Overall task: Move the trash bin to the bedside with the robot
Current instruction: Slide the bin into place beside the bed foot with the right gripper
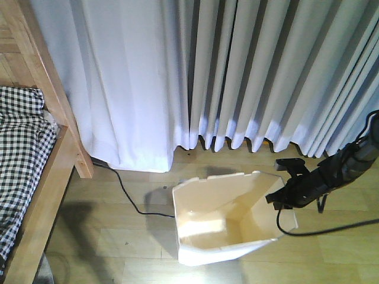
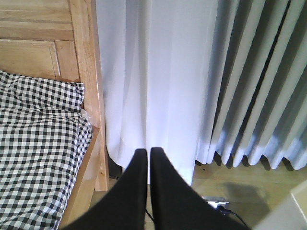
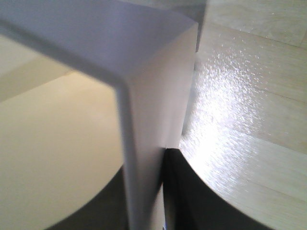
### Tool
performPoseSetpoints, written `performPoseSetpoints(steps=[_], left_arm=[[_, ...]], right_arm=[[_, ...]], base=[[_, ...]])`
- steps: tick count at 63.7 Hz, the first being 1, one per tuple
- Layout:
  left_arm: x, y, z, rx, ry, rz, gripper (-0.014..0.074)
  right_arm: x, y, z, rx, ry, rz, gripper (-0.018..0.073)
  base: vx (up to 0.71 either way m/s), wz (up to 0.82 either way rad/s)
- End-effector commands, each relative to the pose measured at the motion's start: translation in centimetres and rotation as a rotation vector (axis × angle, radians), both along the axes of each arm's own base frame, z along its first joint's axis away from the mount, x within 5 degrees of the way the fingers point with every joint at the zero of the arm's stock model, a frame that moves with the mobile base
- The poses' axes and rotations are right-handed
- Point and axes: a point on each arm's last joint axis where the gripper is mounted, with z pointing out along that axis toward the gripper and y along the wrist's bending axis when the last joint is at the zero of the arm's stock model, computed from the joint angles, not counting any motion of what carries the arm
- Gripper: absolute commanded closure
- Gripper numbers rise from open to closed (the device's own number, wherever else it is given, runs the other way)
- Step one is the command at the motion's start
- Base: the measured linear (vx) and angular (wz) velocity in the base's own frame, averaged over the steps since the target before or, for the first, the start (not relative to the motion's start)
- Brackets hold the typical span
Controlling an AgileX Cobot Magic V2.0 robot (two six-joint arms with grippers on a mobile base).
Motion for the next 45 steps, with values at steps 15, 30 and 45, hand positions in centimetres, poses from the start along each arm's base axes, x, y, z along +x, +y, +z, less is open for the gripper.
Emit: performPoseSetpoints(steps=[15, 30, 45], left_arm=[[0.3, 0.0, 0.4, -0.006, -0.052, -0.002, 0.0603], [0.3, 0.0, 0.4, -0.006, -0.052, -0.002, 0.0603], [0.3, 0.0, 0.4, -0.006, -0.052, -0.002, 0.0603]], right_arm=[[3.4, 0.9, -0.6, 0.169, -0.044, -0.030, 0.0564], [5.0, 0.9, -3.0, 0.206, -0.044, -0.059, 0.0564], [6.2, 0.8, -4.9, 0.217, -0.023, -0.116, 0.0561]], base=[[0.00, 0.00], [0.00, 0.00], [0.00, 0.00]])
